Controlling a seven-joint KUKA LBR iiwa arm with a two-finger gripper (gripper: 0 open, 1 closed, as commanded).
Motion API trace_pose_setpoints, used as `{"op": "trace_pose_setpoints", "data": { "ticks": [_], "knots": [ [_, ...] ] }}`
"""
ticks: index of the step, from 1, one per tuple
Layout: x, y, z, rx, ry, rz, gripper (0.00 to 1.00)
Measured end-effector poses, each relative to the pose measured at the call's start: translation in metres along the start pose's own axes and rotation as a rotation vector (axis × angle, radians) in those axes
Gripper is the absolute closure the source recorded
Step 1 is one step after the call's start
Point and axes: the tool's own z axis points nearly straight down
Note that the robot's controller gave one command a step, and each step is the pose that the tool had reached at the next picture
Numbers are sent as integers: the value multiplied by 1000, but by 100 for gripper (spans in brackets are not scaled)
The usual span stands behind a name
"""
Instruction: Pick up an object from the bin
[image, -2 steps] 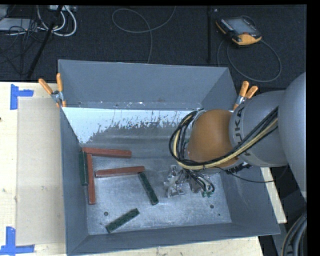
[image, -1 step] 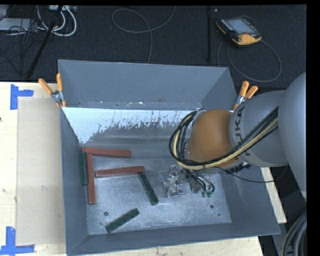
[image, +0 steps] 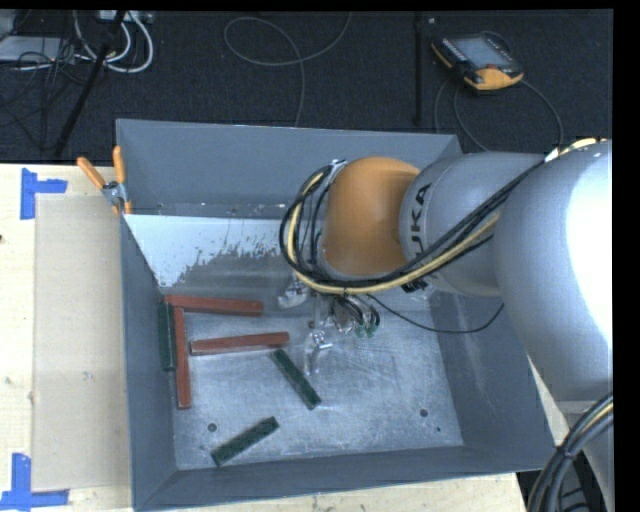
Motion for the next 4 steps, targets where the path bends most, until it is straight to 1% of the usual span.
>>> {"op": "trace_pose_setpoints", "data": {
  "ticks": [1,2,3,4],
  "knots": [
    [0,0,0,0,1,0,0],
    [-9,57,8,0,-17,81,100],
    [-6,57,11,0,-5,79,0],
    [-9,57,8,-1,-18,79,100]
  ]
}}
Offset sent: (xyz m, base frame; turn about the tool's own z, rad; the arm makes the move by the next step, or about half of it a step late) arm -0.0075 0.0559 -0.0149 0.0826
